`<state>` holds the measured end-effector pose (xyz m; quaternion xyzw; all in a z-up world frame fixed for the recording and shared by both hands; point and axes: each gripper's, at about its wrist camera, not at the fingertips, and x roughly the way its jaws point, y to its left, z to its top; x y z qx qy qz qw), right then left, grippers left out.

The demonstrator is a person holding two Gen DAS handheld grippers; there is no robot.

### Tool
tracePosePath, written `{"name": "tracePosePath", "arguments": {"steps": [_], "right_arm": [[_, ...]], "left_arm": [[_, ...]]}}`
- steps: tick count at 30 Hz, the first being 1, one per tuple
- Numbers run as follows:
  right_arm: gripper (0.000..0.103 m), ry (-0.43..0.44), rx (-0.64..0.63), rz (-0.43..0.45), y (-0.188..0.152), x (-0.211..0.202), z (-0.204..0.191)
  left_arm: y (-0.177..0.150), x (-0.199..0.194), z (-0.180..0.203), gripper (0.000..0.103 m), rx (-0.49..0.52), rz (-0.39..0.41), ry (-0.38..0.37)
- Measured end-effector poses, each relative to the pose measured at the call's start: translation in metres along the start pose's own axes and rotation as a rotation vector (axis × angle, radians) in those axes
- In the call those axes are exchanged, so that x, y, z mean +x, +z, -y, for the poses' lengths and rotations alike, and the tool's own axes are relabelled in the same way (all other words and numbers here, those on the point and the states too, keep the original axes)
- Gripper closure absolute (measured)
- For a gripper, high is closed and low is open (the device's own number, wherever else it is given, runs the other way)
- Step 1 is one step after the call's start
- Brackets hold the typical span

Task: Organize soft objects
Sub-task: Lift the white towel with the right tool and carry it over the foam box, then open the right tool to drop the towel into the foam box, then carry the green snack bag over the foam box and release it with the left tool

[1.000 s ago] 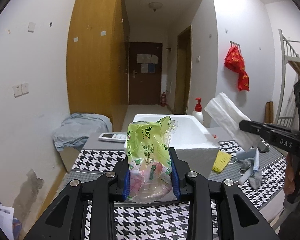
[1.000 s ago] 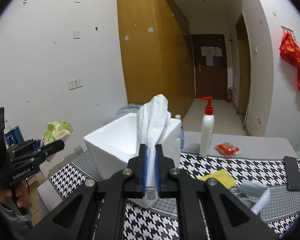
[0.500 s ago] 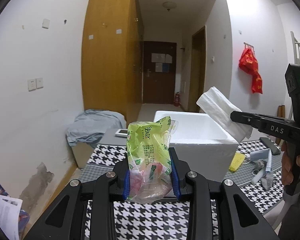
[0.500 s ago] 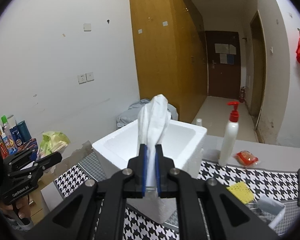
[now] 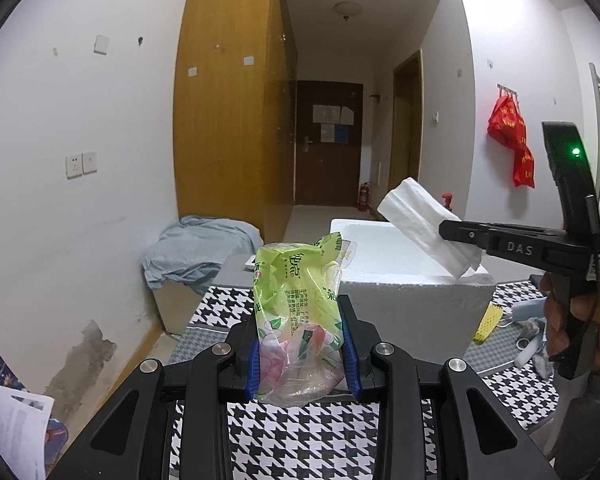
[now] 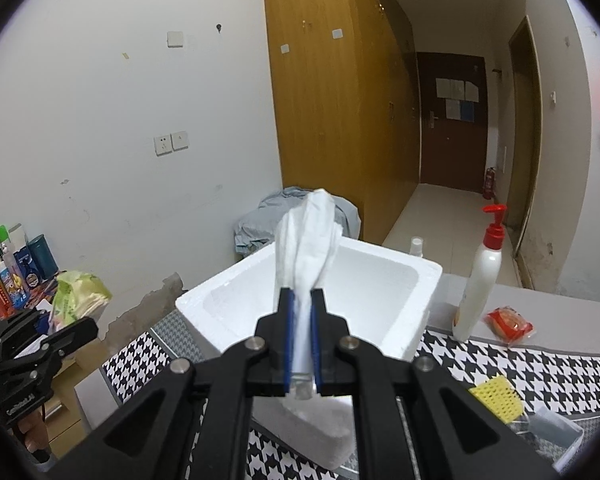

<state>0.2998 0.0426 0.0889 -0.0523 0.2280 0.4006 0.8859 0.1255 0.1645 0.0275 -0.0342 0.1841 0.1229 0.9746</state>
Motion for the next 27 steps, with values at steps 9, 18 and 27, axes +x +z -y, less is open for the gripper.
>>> {"name": "tracePosePath", "arguments": {"steps": [9, 18, 27], "right_arm": [[0.092, -0.019, 0.007, -0.033, 0.001, 0.017, 0.002], [0.018, -0.024, 0.029, 0.008, 0.001, 0.009, 0.005], [0.0, -0.02, 0.0, 0.03, -0.001, -0.002, 0.002]], "left_arm": [[-0.001, 0.002, 0.0, 0.069, -0.001, -0.002, -0.001], [0.002, 0.004, 0.004, 0.069, 0.011, 0.0, -0.008], [0.013, 0.013, 0.006, 0.069, 0.013, 0.0, -0.029]]}}
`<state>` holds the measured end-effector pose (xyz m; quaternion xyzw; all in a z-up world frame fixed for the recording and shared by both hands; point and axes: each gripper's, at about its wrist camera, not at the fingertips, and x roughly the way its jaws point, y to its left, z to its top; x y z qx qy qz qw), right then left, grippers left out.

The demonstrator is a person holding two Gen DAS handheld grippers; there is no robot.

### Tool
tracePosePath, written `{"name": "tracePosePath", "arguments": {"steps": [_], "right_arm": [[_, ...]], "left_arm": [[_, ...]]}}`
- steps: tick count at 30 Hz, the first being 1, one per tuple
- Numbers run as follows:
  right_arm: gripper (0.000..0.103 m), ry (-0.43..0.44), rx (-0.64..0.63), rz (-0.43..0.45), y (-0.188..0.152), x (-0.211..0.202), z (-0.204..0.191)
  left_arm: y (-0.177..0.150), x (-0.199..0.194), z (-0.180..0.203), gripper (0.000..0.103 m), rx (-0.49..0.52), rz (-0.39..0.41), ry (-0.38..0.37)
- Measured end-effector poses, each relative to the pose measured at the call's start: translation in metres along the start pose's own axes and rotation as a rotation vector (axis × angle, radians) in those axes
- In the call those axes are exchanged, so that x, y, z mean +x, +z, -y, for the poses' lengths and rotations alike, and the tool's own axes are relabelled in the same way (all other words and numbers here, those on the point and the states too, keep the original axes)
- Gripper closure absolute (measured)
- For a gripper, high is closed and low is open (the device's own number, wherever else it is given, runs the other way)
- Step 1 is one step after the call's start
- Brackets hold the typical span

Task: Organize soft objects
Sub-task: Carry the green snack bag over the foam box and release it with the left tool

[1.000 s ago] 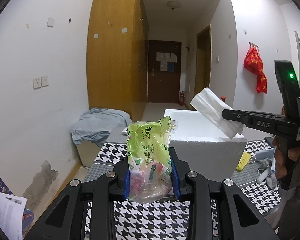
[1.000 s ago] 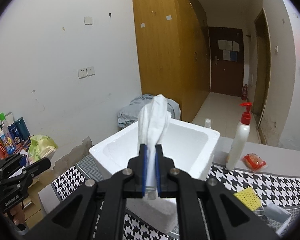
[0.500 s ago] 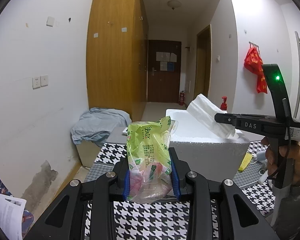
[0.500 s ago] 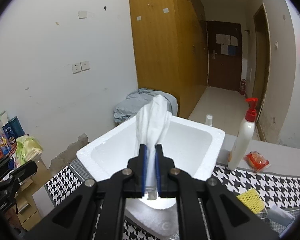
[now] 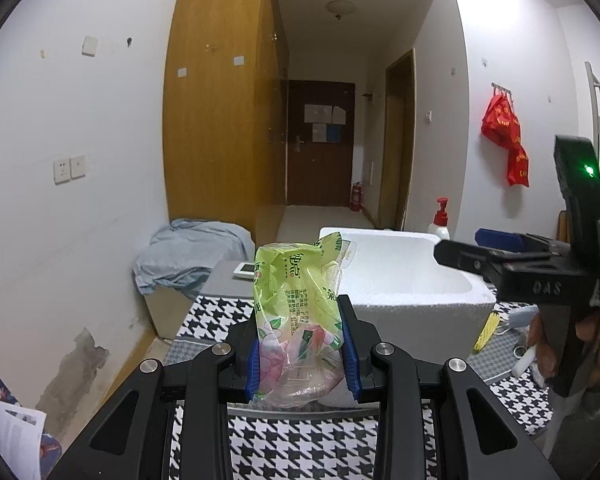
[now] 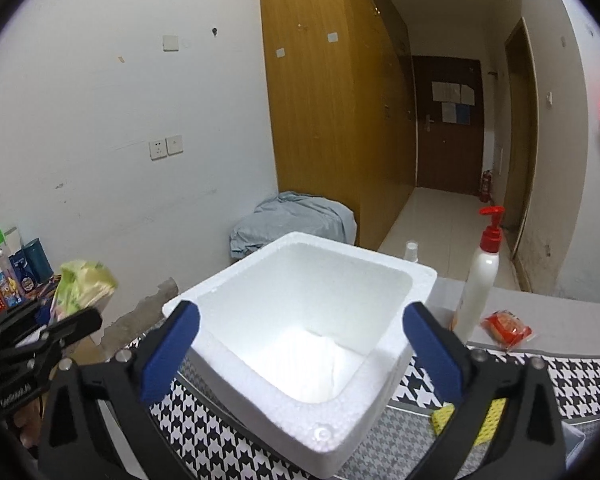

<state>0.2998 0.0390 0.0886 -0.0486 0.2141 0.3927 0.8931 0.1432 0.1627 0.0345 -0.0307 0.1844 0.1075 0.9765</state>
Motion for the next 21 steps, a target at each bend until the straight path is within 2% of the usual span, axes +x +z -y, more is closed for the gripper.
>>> {"name": "tracePosePath", "arguments": {"steps": [8, 21], "right_arm": [[0.0, 0.006, 0.037, 0.026, -0.003, -0.013, 0.012], [0.0, -0.032, 0.021, 0.034, -0.012, -0.035, 0.02]], "left_arm": [[0.01, 0.007, 0.003, 0.069, 0.005, 0.012, -0.008], [0.027, 0.027, 0.023, 0.069, 0.05, 0.008, -0.07]]}}
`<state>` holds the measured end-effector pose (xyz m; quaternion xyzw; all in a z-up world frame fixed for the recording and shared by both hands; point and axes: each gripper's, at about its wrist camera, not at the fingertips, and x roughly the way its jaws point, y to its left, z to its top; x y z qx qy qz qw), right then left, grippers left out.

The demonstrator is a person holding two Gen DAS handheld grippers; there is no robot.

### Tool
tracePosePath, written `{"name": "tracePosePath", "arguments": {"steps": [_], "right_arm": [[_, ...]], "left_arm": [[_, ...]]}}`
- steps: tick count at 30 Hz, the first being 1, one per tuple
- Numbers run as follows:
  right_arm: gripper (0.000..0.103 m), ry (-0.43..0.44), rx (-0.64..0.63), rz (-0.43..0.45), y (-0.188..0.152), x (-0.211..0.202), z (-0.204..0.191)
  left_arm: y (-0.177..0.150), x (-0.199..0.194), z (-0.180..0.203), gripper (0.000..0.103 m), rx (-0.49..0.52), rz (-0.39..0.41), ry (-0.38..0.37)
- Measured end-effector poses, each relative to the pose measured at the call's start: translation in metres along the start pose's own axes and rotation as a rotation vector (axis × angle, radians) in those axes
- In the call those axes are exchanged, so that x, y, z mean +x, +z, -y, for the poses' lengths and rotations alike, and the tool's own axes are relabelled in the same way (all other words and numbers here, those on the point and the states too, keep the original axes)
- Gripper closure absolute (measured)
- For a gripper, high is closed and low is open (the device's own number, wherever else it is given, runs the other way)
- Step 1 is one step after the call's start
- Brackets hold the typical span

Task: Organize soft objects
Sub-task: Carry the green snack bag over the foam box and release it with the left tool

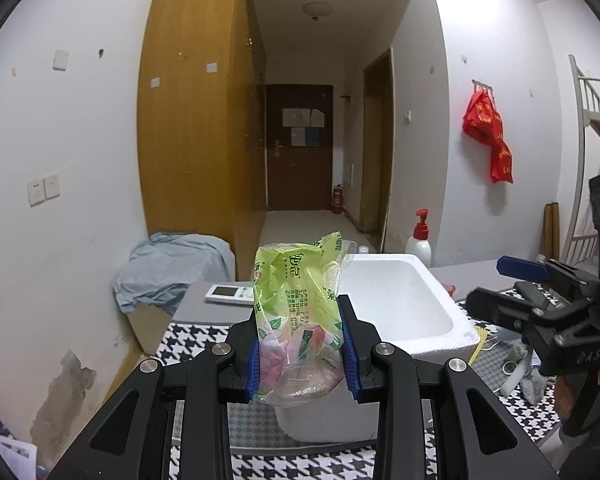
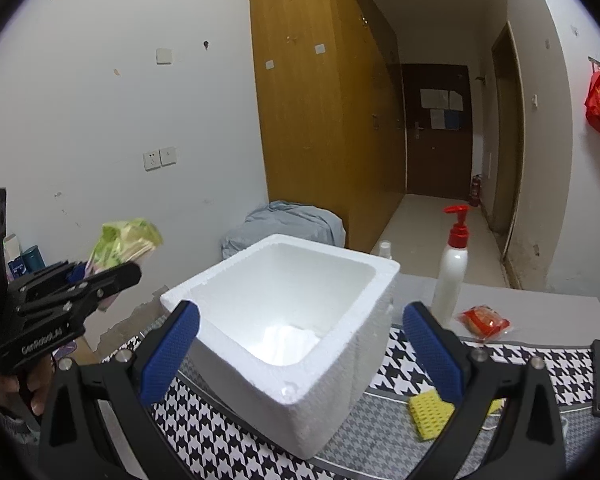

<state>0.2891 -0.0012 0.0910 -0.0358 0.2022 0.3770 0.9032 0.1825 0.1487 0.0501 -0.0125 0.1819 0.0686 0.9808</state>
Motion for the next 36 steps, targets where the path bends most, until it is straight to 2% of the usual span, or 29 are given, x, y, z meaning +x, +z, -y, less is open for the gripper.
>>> {"name": "tracePosePath", "arguments": {"steps": [18, 36], "right_arm": [[0.0, -0.091, 0.096, 0.033, -0.016, -0.04, 0.036], [0.0, -0.186, 0.094, 0.03, -0.031, -0.067, 0.047]], "left_arm": [[0.018, 0.035, 0.023, 0.069, 0.052, -0.006, -0.096], [0.024, 0.067, 0.041, 0.069, 0.089, -0.081, -0.131]]}}
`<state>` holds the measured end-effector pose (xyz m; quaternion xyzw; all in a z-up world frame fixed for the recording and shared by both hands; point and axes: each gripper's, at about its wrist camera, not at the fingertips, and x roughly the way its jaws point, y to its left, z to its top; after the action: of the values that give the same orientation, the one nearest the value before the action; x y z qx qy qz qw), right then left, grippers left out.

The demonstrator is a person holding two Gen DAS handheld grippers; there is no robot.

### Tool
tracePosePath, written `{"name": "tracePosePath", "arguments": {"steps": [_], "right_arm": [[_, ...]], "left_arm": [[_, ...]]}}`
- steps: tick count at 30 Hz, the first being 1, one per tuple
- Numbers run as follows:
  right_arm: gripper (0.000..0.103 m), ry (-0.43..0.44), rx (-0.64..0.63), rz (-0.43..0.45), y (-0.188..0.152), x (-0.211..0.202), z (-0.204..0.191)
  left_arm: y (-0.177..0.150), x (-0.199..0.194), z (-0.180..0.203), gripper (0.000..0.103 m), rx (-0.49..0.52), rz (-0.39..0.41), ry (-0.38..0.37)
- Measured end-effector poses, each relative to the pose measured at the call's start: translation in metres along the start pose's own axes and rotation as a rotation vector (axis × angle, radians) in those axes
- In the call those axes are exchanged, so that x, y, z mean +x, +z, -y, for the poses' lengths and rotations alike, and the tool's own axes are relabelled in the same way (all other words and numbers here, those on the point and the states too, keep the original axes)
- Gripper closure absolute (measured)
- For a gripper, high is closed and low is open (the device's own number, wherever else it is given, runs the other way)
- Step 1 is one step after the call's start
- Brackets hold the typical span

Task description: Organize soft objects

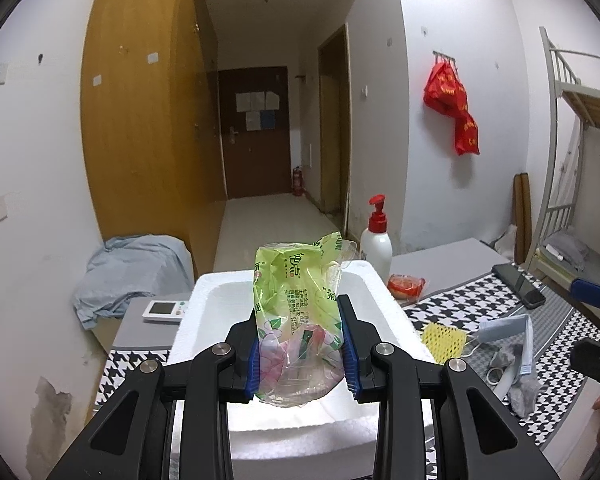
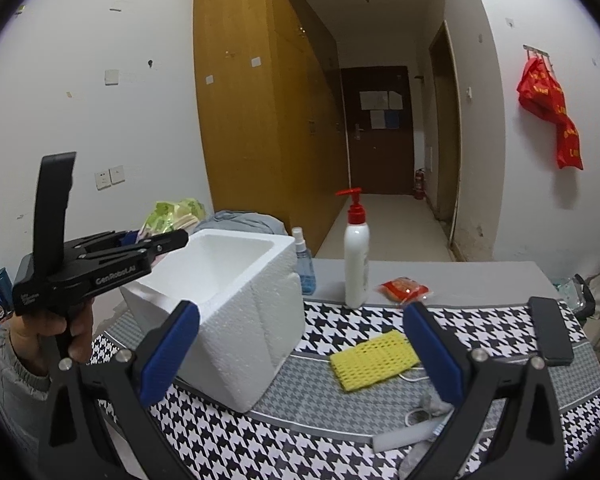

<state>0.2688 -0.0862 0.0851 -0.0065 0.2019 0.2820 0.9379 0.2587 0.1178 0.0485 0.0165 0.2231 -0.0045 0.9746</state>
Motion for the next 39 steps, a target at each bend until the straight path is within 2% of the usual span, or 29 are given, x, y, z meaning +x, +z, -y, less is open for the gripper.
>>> {"name": "tracePosePath", "arguments": {"steps": [10, 12, 14, 16, 18, 21, 26, 33, 39], "right_arm": [[0.0, -0.045, 0.0, -0.011, -0.007, -0.006, 0.012], [0.0, -0.058, 0.001, -0.009, -0.009, -0.008, 0.015], [0.0, -0.062, 0.007, -0.008, -0.01, -0.01, 0.017], [0.0, -0.065, 0.014, -0.006, -0.011, -0.013, 0.019], [0.0, -0.071, 0.017, -0.007, -0.011, -0.014, 0.022], [0.0, -0.075, 0.021, -0.007, -0.012, -0.015, 0.025], [0.0, -0.089, 0.023, 0.005, -0.015, -0.022, 0.03], [0.0, -0.113, 0.03, 0.007, -0.02, -0.033, 0.039], [0.0, -0.12, 0.027, 0.027, -0.021, -0.048, 0.041]], "left_arm": [[0.001, 0.022, -0.002, 0.066, -0.018, -0.042, 0.004], [0.001, 0.025, -0.003, 0.056, -0.026, -0.047, 0.008], [0.001, 0.026, -0.004, 0.032, -0.035, -0.041, 0.013], [0.001, 0.025, -0.002, 0.023, -0.029, -0.029, 0.024], [0.001, 0.023, 0.0, 0.019, -0.022, -0.022, 0.027], [-0.001, 0.018, 0.0, 0.008, -0.041, -0.006, 0.028], [-0.004, -0.004, 0.005, 0.001, -0.057, 0.042, 0.007], [-0.009, -0.042, 0.019, 0.001, -0.064, 0.119, -0.009], [-0.015, -0.068, 0.035, 0.001, -0.066, 0.15, -0.033]]}}
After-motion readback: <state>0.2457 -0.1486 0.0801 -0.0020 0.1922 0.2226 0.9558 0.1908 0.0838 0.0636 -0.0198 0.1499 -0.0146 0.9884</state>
